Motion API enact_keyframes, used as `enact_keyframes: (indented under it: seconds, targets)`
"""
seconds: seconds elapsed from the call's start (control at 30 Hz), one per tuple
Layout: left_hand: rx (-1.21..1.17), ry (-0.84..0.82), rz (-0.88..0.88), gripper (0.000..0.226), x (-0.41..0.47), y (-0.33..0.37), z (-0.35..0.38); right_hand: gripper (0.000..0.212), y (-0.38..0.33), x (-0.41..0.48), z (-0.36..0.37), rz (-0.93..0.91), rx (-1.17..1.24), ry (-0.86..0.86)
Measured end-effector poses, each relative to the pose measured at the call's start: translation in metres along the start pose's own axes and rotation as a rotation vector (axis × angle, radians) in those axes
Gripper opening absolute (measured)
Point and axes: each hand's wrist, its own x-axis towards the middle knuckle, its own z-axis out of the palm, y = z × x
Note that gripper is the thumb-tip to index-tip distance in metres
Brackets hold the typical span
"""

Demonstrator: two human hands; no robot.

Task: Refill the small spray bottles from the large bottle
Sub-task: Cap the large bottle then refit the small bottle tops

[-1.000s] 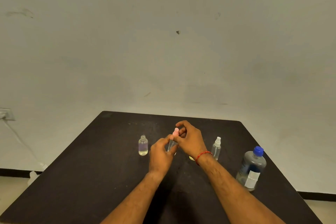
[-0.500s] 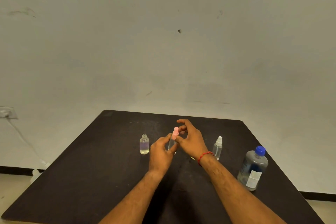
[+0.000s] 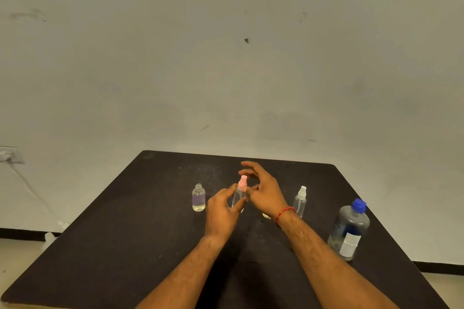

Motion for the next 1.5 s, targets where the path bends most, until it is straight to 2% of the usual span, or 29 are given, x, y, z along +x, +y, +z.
enact_keyframes:
  seconds: [0.07,0.27,0.4,0.53,0.7,0.9,1.03,1.27,1.5]
  targets:
    - [0.009,0.0,0.012,0.043,0.0,0.001,0.001,0.052,0.0,0.001,0.001,0.0,0.012,-0.019]
    - [-0.034,0.007,-0.01,0.026,-0.003,-0.001,0.005,0.049,0.001,-0.002,0.004,0.045,-0.066,0.119]
    - [-0.024,0.009,0.017,0.03,-0.001,-0.004,0.002,0.056,0.006,-0.001,0.004,0.012,-0.018,0.046]
    - [0.0,0.001,0.05,0.039,-0.001,-0.004,0.001,0.043,0.008,0.0,0.005,0.032,0.07,0.007]
    - [-0.003,-0.015,0.035,0.043,-0.005,-0.007,0.002,0.031,0.01,-0.001,0.009,0.053,0.033,0.053]
    - [-0.044,-0.056,0.027,0.047,-0.004,-0.012,-0.004,0.029,0.013,0.001,0.0,0.064,0.038,-0.102]
    - [-0.007,-0.041,0.024,0.044,-0.004,-0.013,-0.002,0.026,0.018,-0.001,0.007,0.04,0.012,0.005]
    - [-0.063,-0.009,0.043,0.025,-0.004,-0.015,0.01,0.021,0.026,-0.006,0.03,0.037,-0.08,0.275]
    - [0.017,-0.076,-0.012,0.016,0.012,-0.023,0.017,0.025,0.04,0.005,0.038,0.135,-0.038,0.303]
